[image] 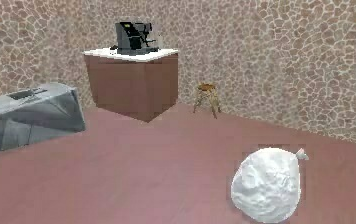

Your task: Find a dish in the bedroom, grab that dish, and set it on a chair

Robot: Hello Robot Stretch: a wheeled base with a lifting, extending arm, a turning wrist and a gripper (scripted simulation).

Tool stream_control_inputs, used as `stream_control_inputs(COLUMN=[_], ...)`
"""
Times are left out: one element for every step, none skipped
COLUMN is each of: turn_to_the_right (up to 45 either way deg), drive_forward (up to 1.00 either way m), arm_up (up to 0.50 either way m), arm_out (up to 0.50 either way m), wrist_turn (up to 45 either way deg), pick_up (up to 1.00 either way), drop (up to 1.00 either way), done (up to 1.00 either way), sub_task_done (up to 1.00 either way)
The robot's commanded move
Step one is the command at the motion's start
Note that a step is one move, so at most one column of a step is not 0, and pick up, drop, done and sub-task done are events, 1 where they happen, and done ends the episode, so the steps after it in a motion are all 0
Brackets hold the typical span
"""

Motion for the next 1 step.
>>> stream_control_inputs(turn_to_the_right=[-45.0], drive_forward=[0.0], arm_up=[0.0], arm_out=[0.0], wrist_turn=[0.0], pick_up=[0.0], drop=[0.0], done=[0.0], sub_task_done=[0.0])
